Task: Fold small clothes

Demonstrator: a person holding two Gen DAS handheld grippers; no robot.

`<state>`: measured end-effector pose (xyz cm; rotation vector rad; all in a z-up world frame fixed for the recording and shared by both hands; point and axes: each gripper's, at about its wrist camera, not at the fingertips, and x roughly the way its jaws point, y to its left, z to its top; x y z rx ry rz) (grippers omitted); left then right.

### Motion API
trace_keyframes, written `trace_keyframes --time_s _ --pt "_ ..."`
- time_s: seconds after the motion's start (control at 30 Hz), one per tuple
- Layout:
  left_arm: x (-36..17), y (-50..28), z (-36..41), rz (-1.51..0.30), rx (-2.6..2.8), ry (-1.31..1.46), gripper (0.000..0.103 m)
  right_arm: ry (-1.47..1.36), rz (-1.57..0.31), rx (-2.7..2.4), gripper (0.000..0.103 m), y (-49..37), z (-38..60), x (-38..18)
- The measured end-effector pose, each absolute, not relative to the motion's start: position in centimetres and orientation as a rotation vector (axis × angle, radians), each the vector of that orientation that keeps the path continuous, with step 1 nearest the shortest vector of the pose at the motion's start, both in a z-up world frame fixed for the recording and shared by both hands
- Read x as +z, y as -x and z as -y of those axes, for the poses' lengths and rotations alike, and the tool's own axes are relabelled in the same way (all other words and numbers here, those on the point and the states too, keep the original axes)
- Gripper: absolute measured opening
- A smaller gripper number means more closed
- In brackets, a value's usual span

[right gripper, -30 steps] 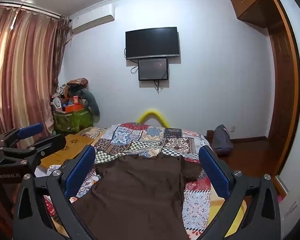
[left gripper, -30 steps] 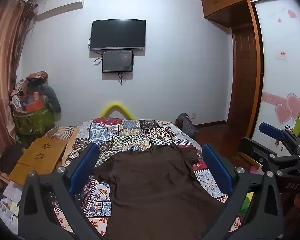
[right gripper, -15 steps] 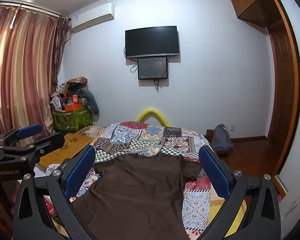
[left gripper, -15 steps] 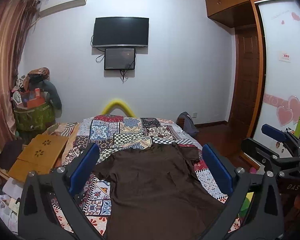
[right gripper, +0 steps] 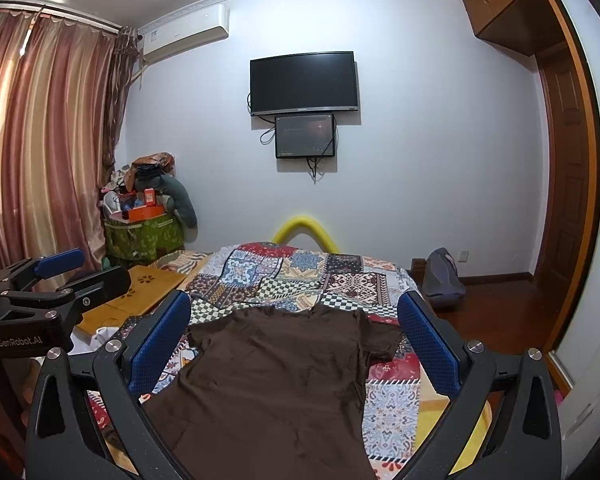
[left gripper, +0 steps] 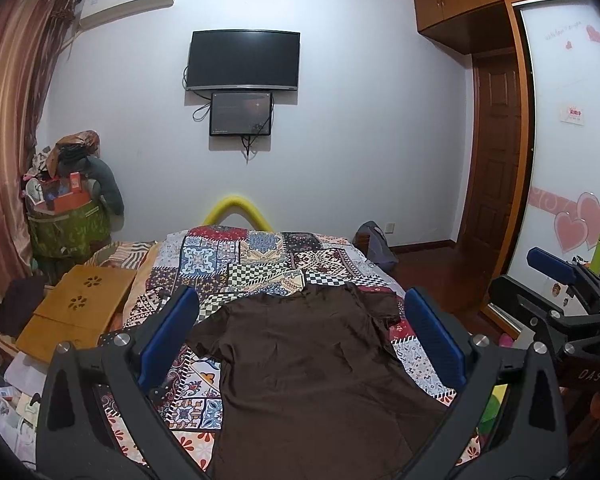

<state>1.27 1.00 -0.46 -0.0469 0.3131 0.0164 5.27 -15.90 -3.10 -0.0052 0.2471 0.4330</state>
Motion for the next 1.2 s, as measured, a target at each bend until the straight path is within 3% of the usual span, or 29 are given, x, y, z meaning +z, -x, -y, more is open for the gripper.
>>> trace_keyframes --time_s 1.2 --pt "-1.26 -1.61 -1.05 -0.325 0.027 0.046 0.103 -0.003 -0.255 0.43 0.103 -5.5 16.02 -3.1"
